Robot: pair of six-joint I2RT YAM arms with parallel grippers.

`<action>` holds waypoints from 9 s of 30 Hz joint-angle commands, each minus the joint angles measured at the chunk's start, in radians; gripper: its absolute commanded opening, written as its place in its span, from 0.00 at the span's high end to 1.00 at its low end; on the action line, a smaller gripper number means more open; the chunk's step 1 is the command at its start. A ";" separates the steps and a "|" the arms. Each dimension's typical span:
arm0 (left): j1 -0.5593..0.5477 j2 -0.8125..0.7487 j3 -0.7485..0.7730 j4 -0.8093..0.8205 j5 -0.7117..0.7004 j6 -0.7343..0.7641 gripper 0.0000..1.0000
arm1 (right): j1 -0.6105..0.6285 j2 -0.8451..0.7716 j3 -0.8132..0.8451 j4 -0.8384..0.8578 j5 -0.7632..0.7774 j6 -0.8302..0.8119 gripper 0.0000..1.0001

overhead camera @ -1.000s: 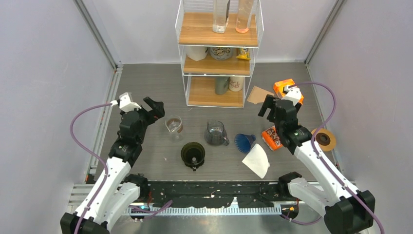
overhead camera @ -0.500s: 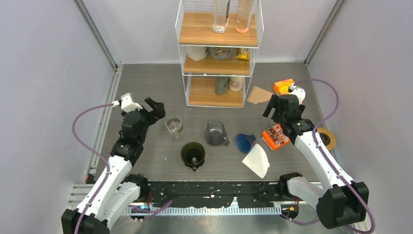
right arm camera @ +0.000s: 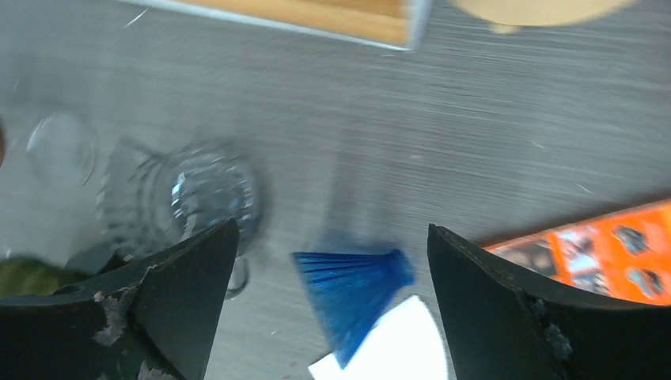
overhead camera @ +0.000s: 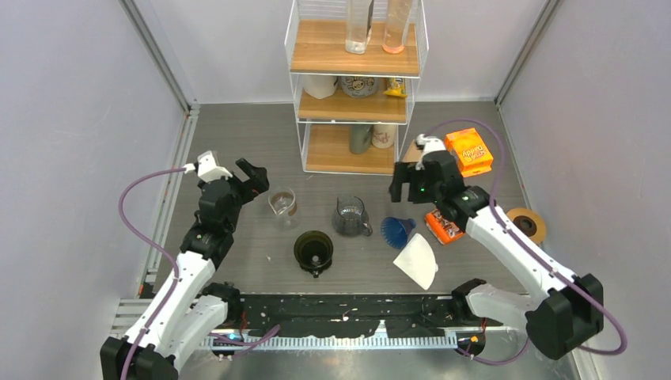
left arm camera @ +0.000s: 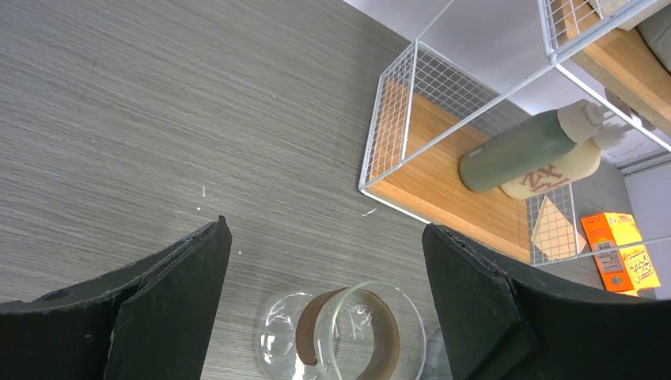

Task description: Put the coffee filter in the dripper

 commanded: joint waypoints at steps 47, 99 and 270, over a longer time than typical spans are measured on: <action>0.003 -0.002 -0.005 0.020 -0.046 -0.007 0.01 | 0.649 0.572 0.293 0.142 -0.121 -0.050 0.49; 0.002 -0.042 -0.002 -0.004 -0.008 0.012 0.01 | 0.169 0.259 0.418 -0.134 -0.369 0.067 0.95; 0.002 -0.140 0.092 -0.012 0.152 0.030 0.01 | 0.076 -0.417 0.029 -0.362 0.381 0.250 0.86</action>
